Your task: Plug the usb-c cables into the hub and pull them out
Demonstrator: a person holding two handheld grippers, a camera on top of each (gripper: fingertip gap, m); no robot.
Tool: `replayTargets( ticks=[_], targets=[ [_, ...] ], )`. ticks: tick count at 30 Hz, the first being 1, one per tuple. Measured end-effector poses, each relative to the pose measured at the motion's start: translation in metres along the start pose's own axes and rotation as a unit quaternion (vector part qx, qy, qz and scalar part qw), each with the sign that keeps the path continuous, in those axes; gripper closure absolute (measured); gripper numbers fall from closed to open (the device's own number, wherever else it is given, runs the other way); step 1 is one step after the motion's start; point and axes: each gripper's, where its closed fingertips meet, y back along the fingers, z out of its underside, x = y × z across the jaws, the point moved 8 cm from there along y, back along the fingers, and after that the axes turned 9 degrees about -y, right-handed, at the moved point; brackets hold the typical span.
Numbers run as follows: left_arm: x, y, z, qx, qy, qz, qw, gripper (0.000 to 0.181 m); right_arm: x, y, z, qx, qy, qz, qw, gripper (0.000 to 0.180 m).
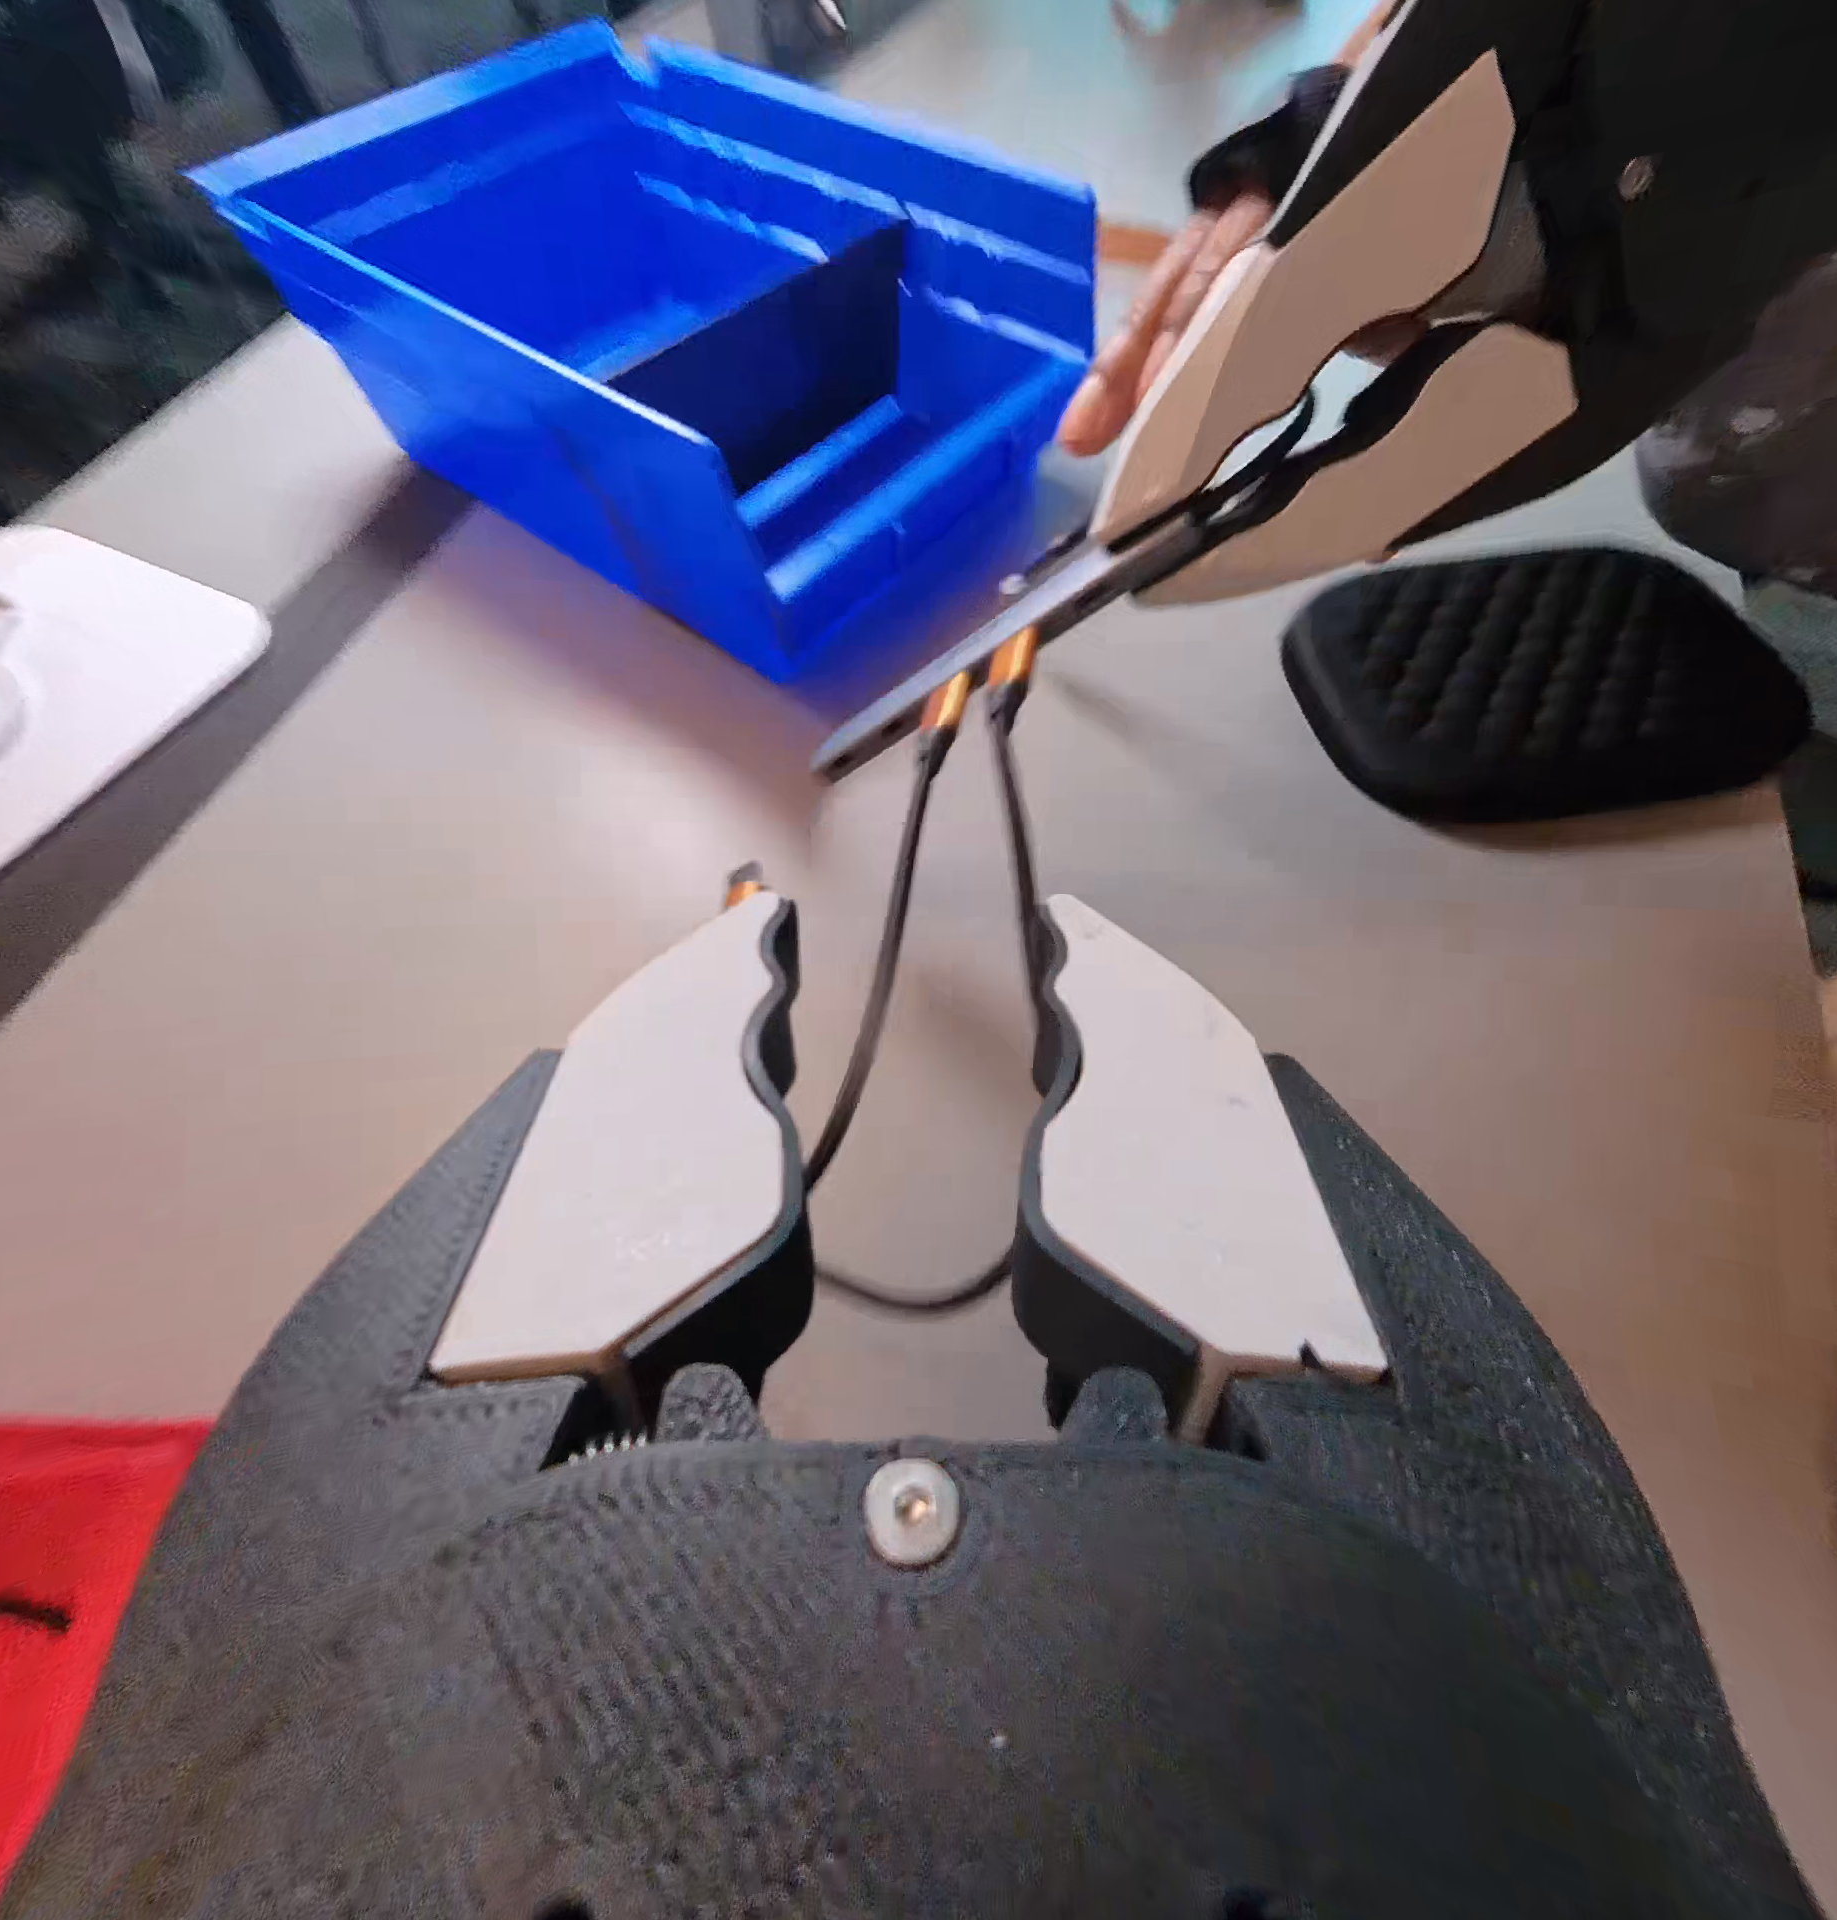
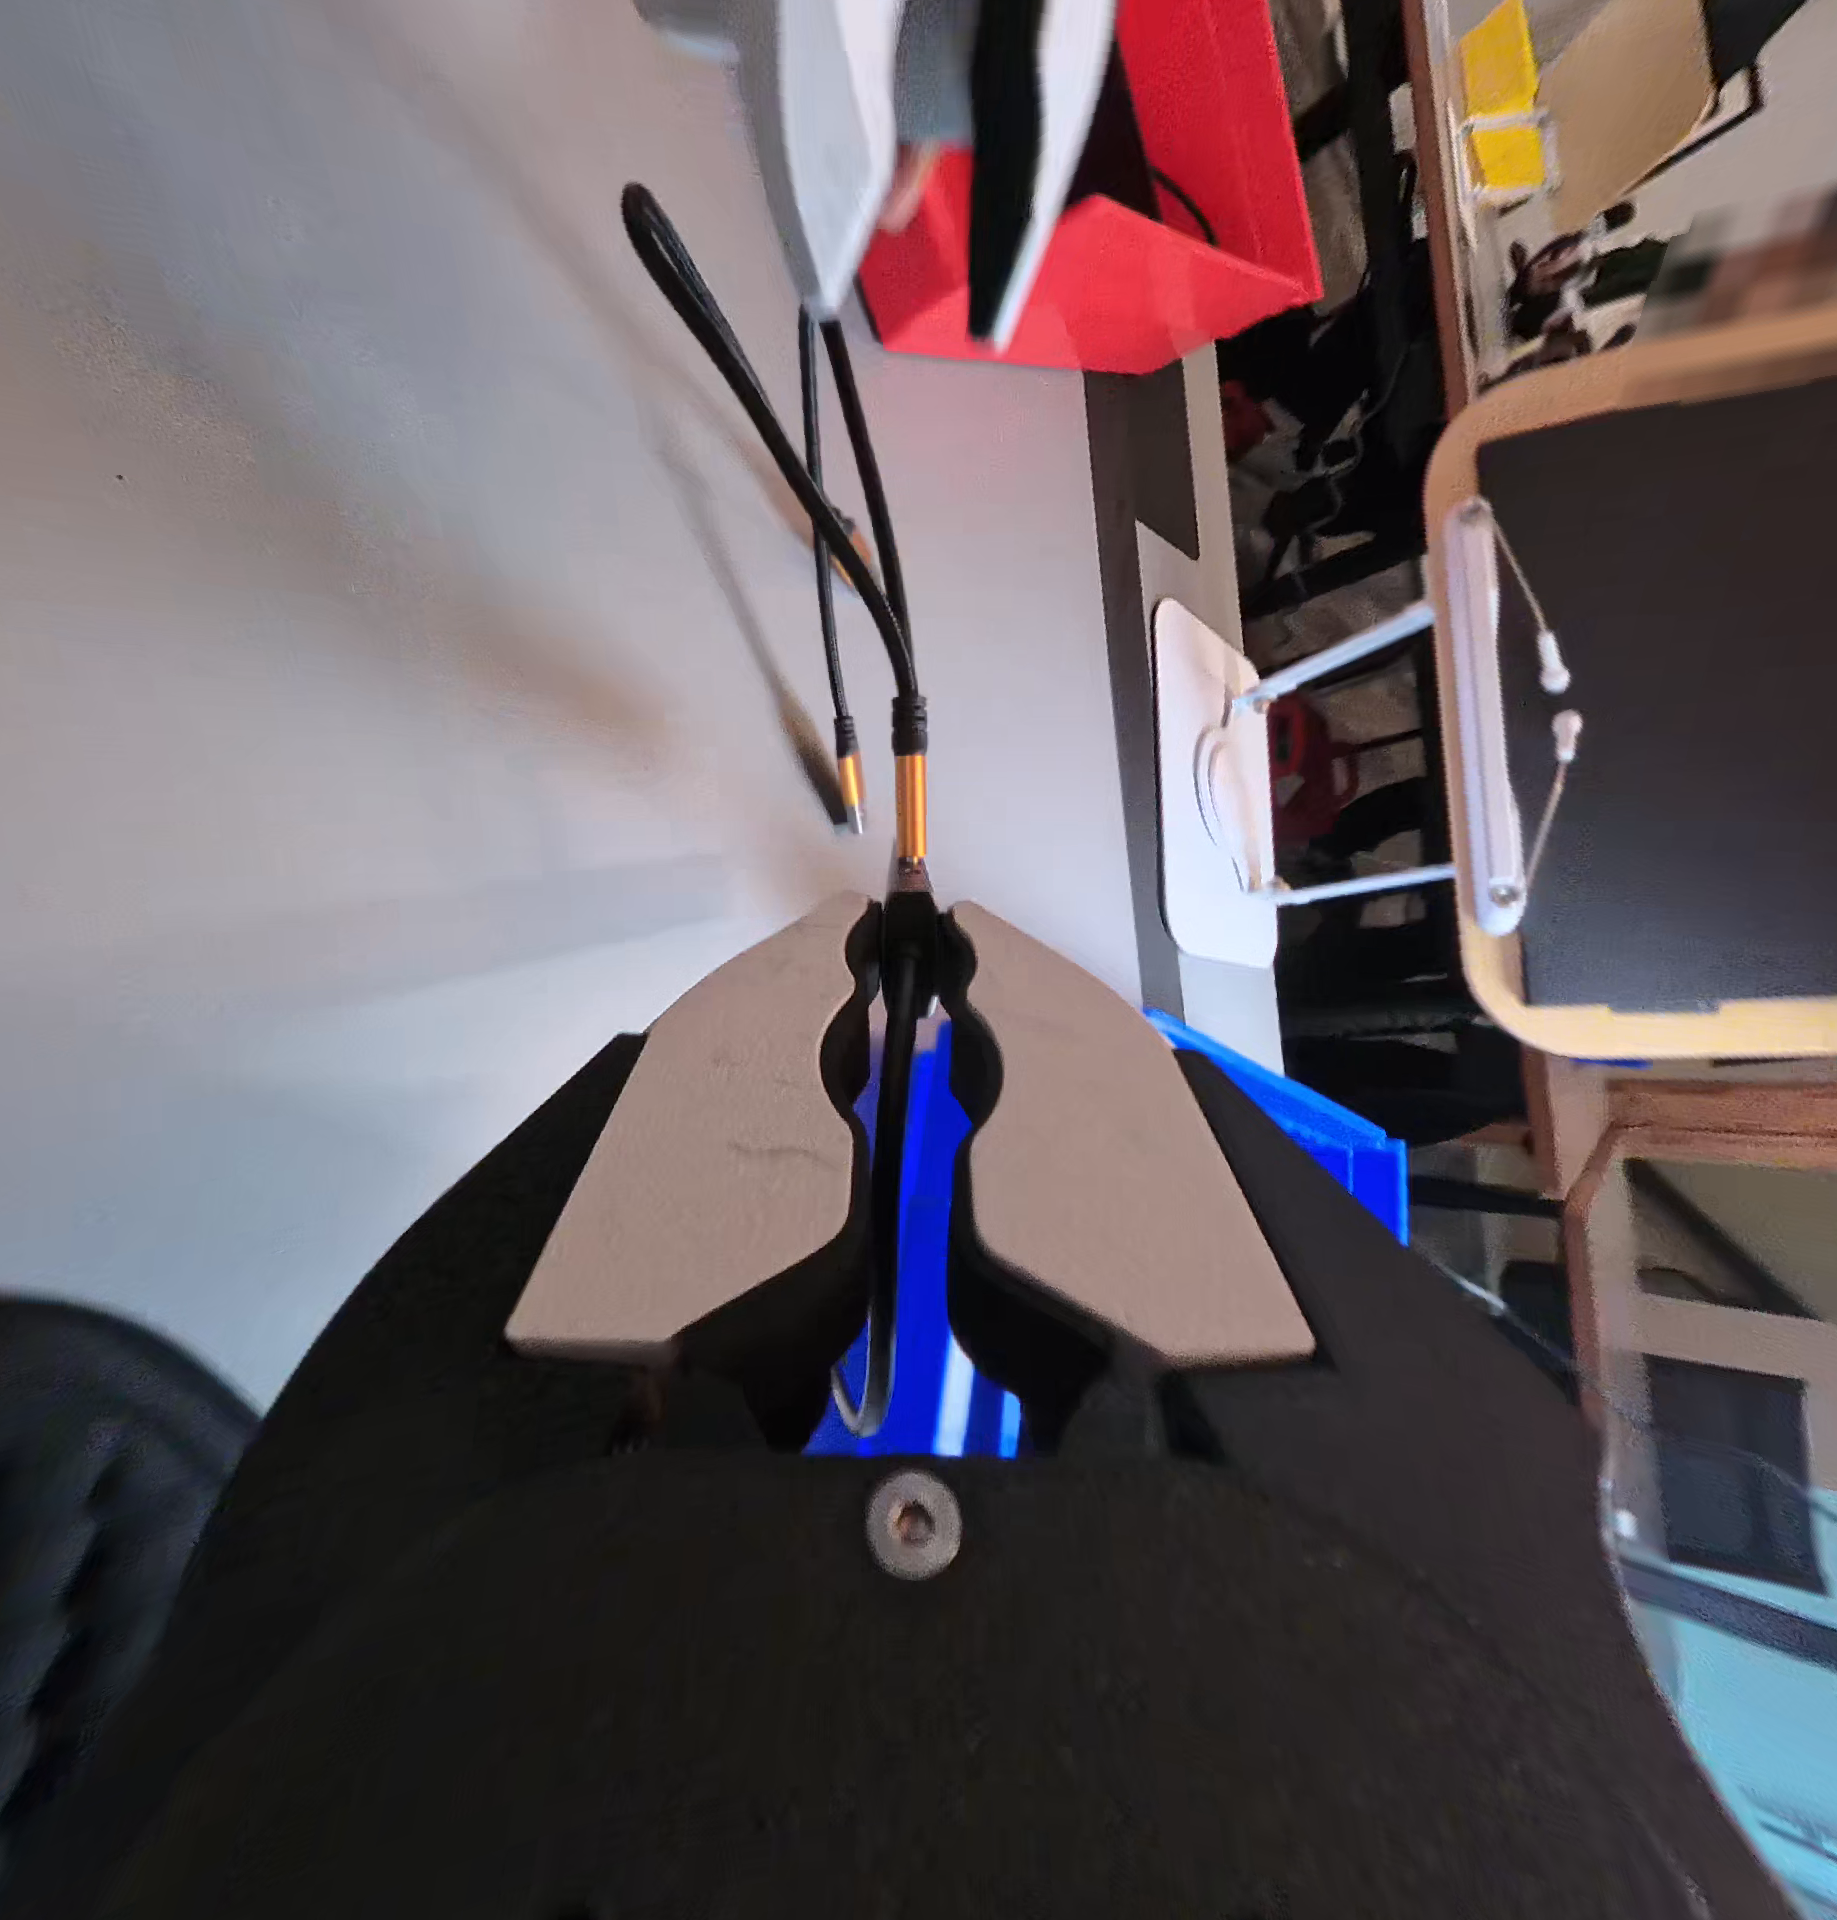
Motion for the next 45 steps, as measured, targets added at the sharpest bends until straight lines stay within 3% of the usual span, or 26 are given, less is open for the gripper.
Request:
replayTargets(
  ticks=[1, 6, 10, 15, 18, 22, 27, 32, 38, 43, 45],
  targets=[
    [-0.003, 0.011, 0.002, 0.022, 0.007, -0.022, 0.999, 0.134, 0.012, 0.013, 0.000, -0.004, -0.012, -0.010, 1.000, 0.170],
    [-0.016, 0.053, 0.029, 0.081, 0.044, -0.114, 0.989, 0.134, 0.087, 0.085, -0.010, -0.028, -0.063, -0.016, 0.998, 0.169],
    [-0.015, 0.063, 0.055, 0.090, 0.072, -0.126, 0.985, 0.134, 0.150, 0.134, -0.017, -0.074, -0.089, 0.026, 0.993, 0.169],
    [-0.008, 0.058, 0.068, 0.074, 0.072, -0.122, 0.987, 0.134, 0.214, 0.156, 0.002, -0.200, -0.091, 0.121, 0.968, 0.170],
    [-0.003, 0.050, 0.069, 0.063, 0.059, -0.116, 0.989, 0.134, 0.236, 0.132, 0.027, -0.270, -0.074, 0.152, 0.948, 0.170],
    [0.003, 0.039, 0.071, 0.046, 0.047, -0.111, 0.992, 0.134, 0.247, 0.070, 0.062, -0.297, -0.080, 0.125, 0.943, 0.170],
    [0.004, 0.034, 0.079, 0.032, 0.044, -0.113, 0.992, 0.134, 0.248, -0.015, 0.097, -0.261, -0.148, 0.053, 0.952, 0.170],
    [0.002, 0.032, 0.086, 0.026, 0.052, -0.111, 0.992, 0.135, 0.250, -0.069, 0.124, -0.182, -0.253, 0.009, 0.950, 0.169],
    [0.002, 0.031, 0.089, 0.022, 0.055, -0.108, 0.992, 0.135, 0.237, -0.086, 0.172, -0.194, -0.327, -0.036, 0.924, 0.169],
    [0.002, 0.027, 0.091, 0.016, 0.055, -0.104, 0.993, 0.135, 0.211, -0.074, 0.182, -0.260, -0.305, -0.099, 0.911, 0.143],
    [0.002, 0.027, 0.092, 0.015, 0.057, -0.103, 0.993, 0.135, 0.207, -0.066, 0.174, -0.252, -0.297, -0.103, 0.915, 0.139]
  ],
)
